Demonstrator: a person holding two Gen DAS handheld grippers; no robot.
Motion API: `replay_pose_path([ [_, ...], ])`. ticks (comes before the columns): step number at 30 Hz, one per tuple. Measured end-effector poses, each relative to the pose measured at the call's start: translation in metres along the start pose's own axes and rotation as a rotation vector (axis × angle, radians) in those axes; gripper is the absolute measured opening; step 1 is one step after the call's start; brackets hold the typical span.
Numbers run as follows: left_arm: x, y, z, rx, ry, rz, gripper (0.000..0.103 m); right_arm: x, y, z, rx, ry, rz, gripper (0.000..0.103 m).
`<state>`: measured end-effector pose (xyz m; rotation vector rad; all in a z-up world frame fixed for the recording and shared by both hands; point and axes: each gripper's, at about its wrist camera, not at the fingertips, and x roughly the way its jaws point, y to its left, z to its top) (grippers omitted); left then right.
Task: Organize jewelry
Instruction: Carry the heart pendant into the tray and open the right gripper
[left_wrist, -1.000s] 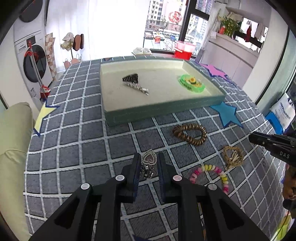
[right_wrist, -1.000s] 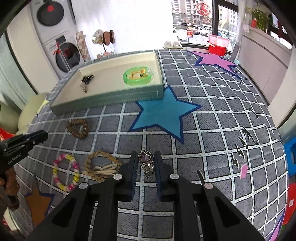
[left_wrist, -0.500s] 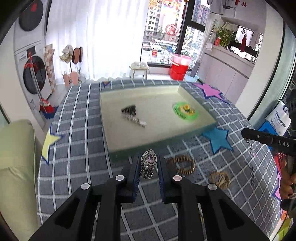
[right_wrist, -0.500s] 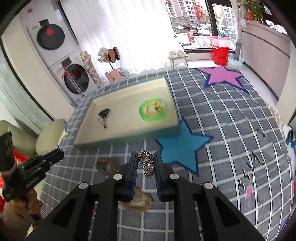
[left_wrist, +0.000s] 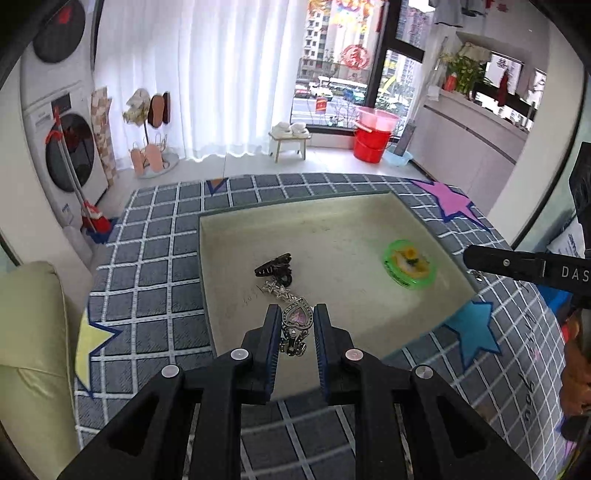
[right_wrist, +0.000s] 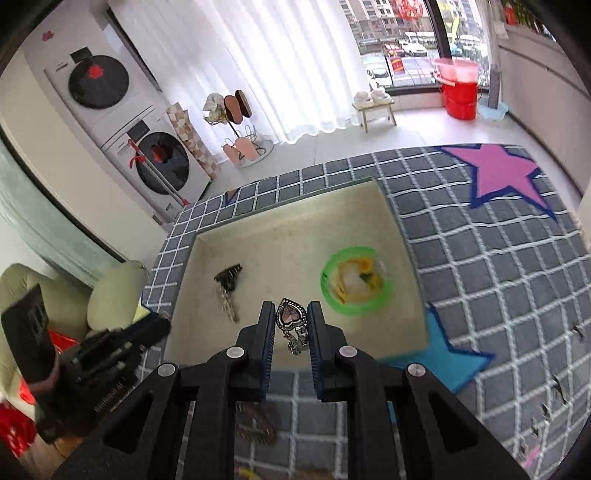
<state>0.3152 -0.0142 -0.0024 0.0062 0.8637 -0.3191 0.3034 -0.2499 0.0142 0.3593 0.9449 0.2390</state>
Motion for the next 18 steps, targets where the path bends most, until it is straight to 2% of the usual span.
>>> replay_pose_path([
  [7,0.038,0.004,0.003,-0.005,0.054,0.035,0.033,0.049,0.001,0.011,0.044,0.055,0.026,0.019],
  [18,0.065,-0.002,0.0,0.018,0.086,0.075,0.033,0.091,0.001,0.009,0.04,0.107,-0.016,0.019],
])
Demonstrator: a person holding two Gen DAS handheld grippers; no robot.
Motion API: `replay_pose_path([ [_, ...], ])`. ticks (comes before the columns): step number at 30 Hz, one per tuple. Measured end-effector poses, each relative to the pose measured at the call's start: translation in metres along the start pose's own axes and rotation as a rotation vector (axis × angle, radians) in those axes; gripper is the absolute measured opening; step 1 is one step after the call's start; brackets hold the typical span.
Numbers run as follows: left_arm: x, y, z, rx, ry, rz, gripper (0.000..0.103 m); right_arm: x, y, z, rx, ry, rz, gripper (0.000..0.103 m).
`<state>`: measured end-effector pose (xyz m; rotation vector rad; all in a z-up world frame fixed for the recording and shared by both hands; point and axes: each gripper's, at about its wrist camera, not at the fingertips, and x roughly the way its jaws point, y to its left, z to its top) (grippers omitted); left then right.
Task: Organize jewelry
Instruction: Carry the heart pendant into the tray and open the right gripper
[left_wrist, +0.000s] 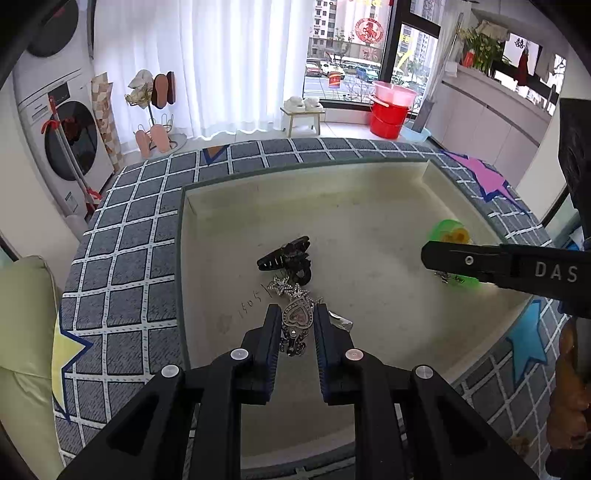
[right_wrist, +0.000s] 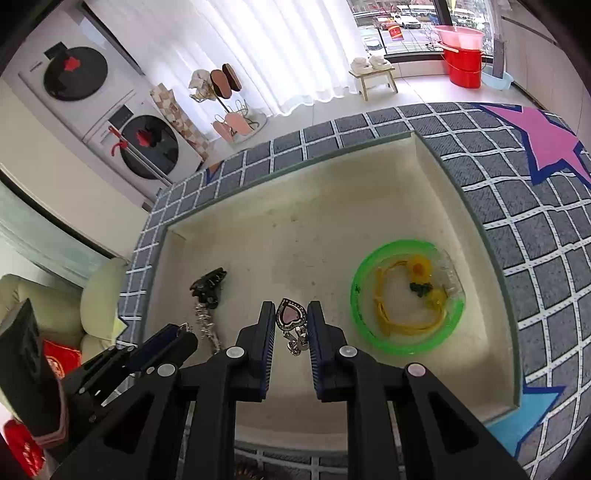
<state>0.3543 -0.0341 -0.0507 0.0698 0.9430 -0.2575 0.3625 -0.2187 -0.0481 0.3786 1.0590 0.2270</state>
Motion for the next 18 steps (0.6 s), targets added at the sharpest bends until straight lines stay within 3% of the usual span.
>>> replay_pose_path([
  [16,0.009,-0.006,-0.004,0.023,0.015,0.024,0.033,0.019,0.004,-0.004,-0.03,0.032,-0.054,0.02],
  [18,0.008,-0.005,-0.004,0.015,0.018,0.022,0.033,0.018,0.003,-0.003,-0.02,0.035,-0.043,0.026],
])
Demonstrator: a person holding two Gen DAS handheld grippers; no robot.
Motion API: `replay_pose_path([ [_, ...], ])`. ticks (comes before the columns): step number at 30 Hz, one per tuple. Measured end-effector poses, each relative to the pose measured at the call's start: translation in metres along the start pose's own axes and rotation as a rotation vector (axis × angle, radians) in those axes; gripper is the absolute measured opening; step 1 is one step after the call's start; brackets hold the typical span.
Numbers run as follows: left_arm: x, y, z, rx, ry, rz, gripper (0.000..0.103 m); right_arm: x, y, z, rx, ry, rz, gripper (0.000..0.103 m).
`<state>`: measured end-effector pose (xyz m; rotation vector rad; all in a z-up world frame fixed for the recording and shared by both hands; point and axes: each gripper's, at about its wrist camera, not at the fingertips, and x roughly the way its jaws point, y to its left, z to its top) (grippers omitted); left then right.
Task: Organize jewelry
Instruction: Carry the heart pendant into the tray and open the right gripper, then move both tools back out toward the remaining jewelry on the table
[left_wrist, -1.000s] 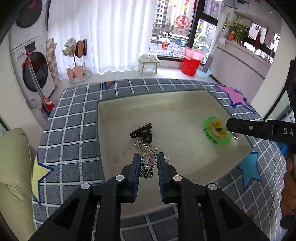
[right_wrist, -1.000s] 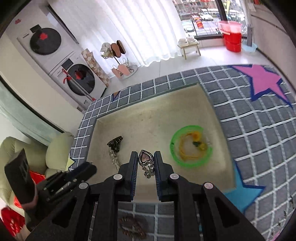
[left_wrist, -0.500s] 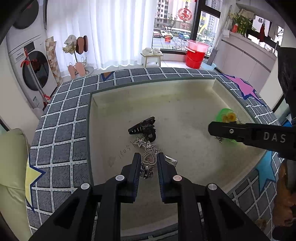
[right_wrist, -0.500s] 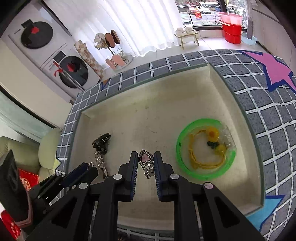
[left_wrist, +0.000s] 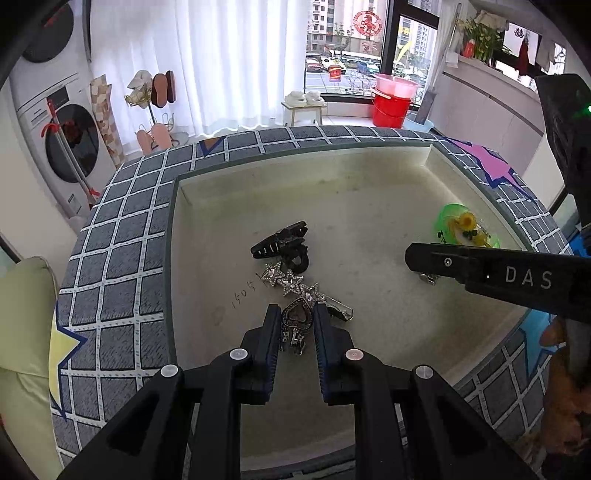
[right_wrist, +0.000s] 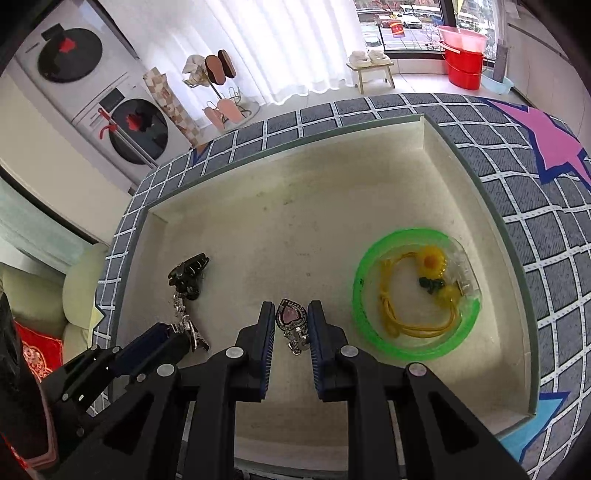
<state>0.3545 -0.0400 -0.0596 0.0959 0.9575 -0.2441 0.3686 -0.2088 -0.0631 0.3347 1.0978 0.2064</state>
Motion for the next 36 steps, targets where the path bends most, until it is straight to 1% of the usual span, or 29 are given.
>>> replay_pose_path([
  [1,0.0,0.0,0.0,-0.004,0.001,-0.002,0.033,0.0,0.0,0.0,0.012,0.0,0.02,0.031],
  [3,-0.001,0.001,0.0,-0.009,0.0,0.002,0.033,-0.003,-0.001,0.001,0.028,-0.006,0.037,0.065],
  [4,-0.001,0.001,0.0,-0.009,-0.001,0.003,0.033,-0.005,-0.001,0.001,0.031,-0.014,0.036,0.069],
  [7,-0.004,0.002,0.0,-0.009,-0.007,0.005,0.033,-0.014,-0.002,0.001,0.04,-0.038,0.066,0.069],
  [10,-0.008,-0.001,0.0,-0.005,-0.022,0.008,0.033,-0.034,-0.004,0.0,0.06,-0.089,0.096,0.069],
  [13,-0.014,-0.003,0.002,-0.002,-0.038,0.016,0.033,-0.05,-0.007,-0.004,0.074,-0.121,0.096,0.069],
  [24,-0.041,-0.011,0.002,0.014,-0.094,0.045,0.033,-0.09,-0.031,-0.036,0.139,-0.152,0.068,0.069],
  [30,-0.053,-0.012,-0.002,0.018,-0.103,0.046,0.033,-0.103,-0.039,-0.052,0.166,-0.159,0.052,0.069],
  [36,-0.066,-0.012,-0.01,0.018,-0.109,0.05,0.033,-0.116,-0.042,-0.067,0.177,-0.168,0.054,0.069],
])
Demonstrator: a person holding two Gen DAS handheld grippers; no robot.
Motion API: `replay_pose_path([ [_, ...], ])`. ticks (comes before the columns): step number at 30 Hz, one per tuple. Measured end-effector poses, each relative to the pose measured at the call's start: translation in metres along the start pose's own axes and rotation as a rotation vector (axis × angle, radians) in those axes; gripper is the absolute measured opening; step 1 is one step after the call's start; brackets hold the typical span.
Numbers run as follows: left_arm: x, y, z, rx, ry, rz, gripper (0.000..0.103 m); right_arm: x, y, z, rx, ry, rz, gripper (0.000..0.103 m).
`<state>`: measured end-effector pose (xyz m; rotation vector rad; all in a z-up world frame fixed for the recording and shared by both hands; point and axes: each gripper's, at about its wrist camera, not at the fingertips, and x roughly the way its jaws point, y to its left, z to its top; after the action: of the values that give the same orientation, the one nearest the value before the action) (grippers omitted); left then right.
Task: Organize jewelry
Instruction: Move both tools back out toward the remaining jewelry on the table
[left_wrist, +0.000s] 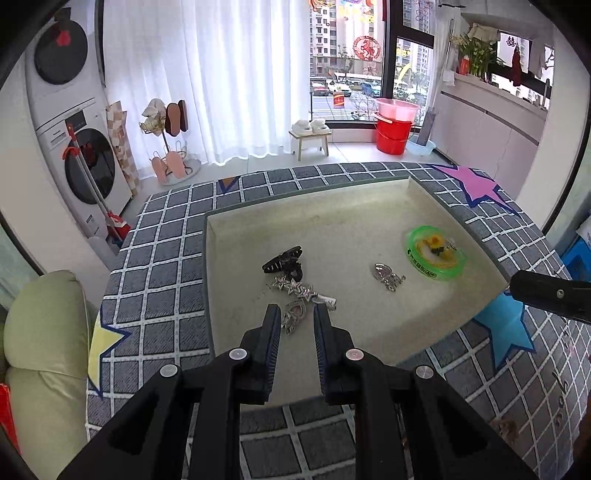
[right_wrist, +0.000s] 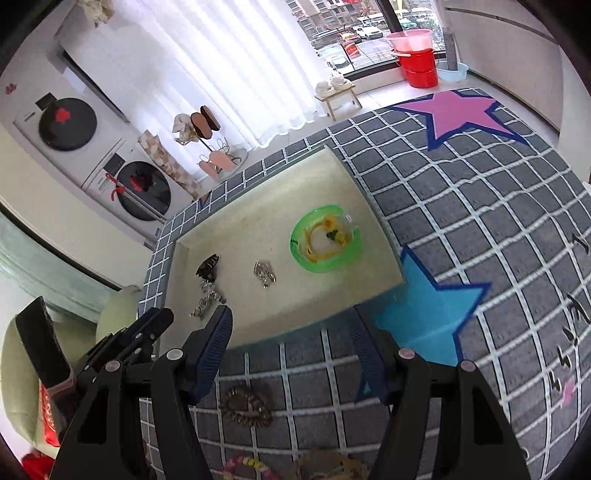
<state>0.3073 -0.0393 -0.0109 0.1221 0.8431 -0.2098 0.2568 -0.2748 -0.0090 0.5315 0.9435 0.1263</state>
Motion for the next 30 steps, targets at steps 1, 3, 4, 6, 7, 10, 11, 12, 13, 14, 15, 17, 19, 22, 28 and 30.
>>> replay_pose_path([
  [1,-0.002,0.0,-0.001,-0.001,-0.001,0.0,0.033,-0.003,-0.001,-0.003,-0.001,-0.002,0.0,0.069],
  [3,-0.009,0.001,-0.005,-0.008,-0.003,0.002,0.05,-0.008,-0.001,-0.007,-0.002,-0.002,0.002,0.069],
  [4,-0.011,0.001,-0.006,-0.011,-0.003,0.002,0.093,-0.01,-0.001,-0.01,-0.003,-0.003,0.001,0.069],
  [6,-0.023,0.003,-0.01,-0.027,-0.041,0.029,0.103,-0.015,0.001,-0.014,-0.011,-0.006,-0.004,0.069],
  [7,-0.03,0.004,-0.011,-0.027,-0.068,0.029,0.103,-0.02,0.002,-0.018,-0.023,-0.008,-0.009,0.069],
  [10,-0.043,0.003,-0.015,-0.008,-0.068,0.014,0.103,-0.029,0.003,-0.027,-0.045,-0.009,-0.022,0.069],
  [11,-0.047,0.002,-0.017,-0.005,-0.071,0.016,0.103,-0.031,0.003,-0.03,-0.049,-0.009,-0.022,0.069],
  [12,-0.051,0.002,-0.02,-0.002,-0.076,0.018,0.103,-0.034,0.003,-0.033,-0.053,-0.01,-0.023,0.069],
  [13,-0.054,0.001,-0.022,-0.002,-0.078,0.017,0.103,-0.037,0.004,-0.036,-0.062,-0.011,-0.026,0.069],
  [14,-0.058,0.001,-0.025,-0.004,-0.077,0.011,0.103,-0.039,0.004,-0.039,-0.069,-0.012,-0.03,0.073],
  [15,-0.061,0.002,-0.028,-0.007,-0.074,0.004,0.103,-0.042,0.004,-0.043,-0.079,-0.013,-0.034,0.08],
  [17,-0.067,0.001,-0.037,-0.005,-0.066,-0.004,0.103,-0.047,0.005,-0.049,-0.098,-0.022,-0.048,0.084],
  [19,-0.07,-0.001,-0.046,-0.001,-0.055,-0.007,0.103,-0.051,0.006,-0.055,-0.125,-0.022,-0.07,0.086],
  [22,-0.075,-0.002,-0.063,-0.007,-0.031,-0.016,0.103,-0.057,0.008,-0.068,-0.179,-0.026,-0.089,0.103],
  [28,-0.072,-0.002,-0.095,-0.023,0.02,-0.016,0.103,-0.06,0.013,-0.088,-0.288,0.019,-0.166,0.103],
  [30,-0.067,-0.002,-0.106,-0.034,0.063,-0.037,0.103,-0.06,0.011,-0.094,-0.297,0.03,-0.177,0.103],
])
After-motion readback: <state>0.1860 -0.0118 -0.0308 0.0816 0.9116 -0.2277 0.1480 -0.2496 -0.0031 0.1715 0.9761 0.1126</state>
